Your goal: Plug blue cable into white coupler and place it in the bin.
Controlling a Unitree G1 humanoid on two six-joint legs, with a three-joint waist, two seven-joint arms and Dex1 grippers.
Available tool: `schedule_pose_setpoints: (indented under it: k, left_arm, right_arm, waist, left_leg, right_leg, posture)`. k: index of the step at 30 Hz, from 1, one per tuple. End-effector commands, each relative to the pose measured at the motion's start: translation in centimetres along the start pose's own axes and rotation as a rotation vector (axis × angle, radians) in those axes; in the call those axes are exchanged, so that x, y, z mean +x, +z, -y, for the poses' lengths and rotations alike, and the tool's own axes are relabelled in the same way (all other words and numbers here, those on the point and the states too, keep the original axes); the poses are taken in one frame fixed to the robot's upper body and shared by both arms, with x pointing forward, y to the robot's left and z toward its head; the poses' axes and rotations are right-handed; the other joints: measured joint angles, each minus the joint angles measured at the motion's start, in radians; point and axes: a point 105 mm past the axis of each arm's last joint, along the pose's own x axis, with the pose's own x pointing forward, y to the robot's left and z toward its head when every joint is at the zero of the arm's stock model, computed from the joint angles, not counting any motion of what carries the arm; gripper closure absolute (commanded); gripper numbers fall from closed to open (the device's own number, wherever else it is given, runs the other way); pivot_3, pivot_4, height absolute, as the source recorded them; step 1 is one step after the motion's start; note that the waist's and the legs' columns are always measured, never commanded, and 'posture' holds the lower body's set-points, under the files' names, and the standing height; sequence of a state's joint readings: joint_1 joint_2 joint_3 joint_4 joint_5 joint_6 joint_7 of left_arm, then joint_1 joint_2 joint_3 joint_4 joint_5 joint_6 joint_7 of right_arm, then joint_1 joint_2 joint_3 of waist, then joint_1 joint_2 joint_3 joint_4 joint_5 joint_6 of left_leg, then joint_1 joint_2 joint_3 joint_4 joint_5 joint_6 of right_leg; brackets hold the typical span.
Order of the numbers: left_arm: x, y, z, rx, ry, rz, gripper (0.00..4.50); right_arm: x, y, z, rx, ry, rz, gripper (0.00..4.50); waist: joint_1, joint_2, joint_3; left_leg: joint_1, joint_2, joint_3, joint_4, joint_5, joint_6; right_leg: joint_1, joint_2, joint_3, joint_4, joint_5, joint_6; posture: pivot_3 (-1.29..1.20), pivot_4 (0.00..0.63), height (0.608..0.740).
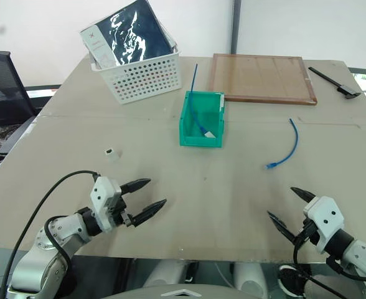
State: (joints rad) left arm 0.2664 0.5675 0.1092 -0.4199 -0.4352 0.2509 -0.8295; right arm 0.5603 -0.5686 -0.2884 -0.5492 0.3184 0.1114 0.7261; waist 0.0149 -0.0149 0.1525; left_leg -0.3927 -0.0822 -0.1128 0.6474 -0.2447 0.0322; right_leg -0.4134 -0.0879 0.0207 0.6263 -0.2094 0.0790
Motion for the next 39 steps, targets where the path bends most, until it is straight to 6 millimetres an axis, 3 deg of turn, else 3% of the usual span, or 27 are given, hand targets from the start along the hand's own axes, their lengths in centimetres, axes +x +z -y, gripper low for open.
schedule_pose_setpoints:
  k: [1, 9, 15, 29, 32, 39]
  left_arm:
    - [0.2, 1.9, 0.3, 0.020, -0.018, 0.056, 0.06]
    - [0.3, 3.4, 2.6, 0.060, -0.213, 0.057, 0.06]
    - [0.3, 3.7, 3.2, 0.105, -0.272, 0.043, 0.06]
    - [0.2, 4.2, 4.3, 0.121, -0.298, 0.059, 0.06]
    - [0.2, 4.6, 4.5, 0.131, -0.319, 0.079, 0.00]
    - [0.4, 4.7, 4.5, 0.145, -0.331, 0.091, 0.00]
  right_arm:
    - [0.5, 1.5, 1.0, -0.067, 0.016, 0.024, 0.00]
    - [3.8, 4.6, 5.2, -0.371, 0.330, -0.186, 0.00]
    - [6.6, 5.2, 8.3, -0.530, 0.473, -0.307, 0.00]
    - [10.5, 4.8, 10.0, -0.686, 0.611, -0.405, 0.00]
    - [11.1, 3.9, 10.5, -0.697, 0.620, -0.456, 0.74]
    - [11.3, 2.5, 10.9, -0.692, 0.676, -0.529, 3.95]
  waist:
    - [0.000, 0.000, 0.000]
    - [-0.002, 0.001, 0.003]
    - [-0.002, 0.003, 0.009]
    - [-0.003, 0.006, 0.013]
    - [-0.003, 0.006, 0.013]
    - [-0.004, 0.005, 0.013]
  left_leg:
    - [0.000, 0.000, 0.000, 0.000, 0.000, 0.000]
    - [0.003, 0.001, 0.003, 0.001, 0.002, 0.005]
    - [-0.001, 0.000, 0.004, 0.001, 0.001, 0.006]
    - [-0.003, -0.001, 0.005, 0.001, 0.001, 0.007]
    - [-0.003, -0.001, 0.005, 0.001, 0.001, 0.007]
    - [-0.002, -0.001, 0.005, 0.001, 0.001, 0.006]
  right_leg:
    - [0.000, 0.000, 0.000, 0.000, 0.000, 0.000]
    - [0.002, 0.000, -0.004, 0.000, 0.000, -0.001]
    - [0.001, 0.000, -0.005, -0.003, 0.003, -0.006]
    - [-0.002, -0.001, -0.004, -0.003, 0.004, -0.003]
    - [-0.003, 0.000, -0.004, -0.003, 0.005, -0.003]
    - [-0.002, 0.000, -0.003, -0.003, 0.005, -0.004]
  posture:
    - [0.00, 0.150, 0.740]
    - [0.00, 0.150, 0.740]
    - [0.00, 0.150, 0.740]
    - [0.00, 0.150, 0.740]
    - [0.00, 0.150, 0.740]
    - [0.00, 0.150, 0.740]
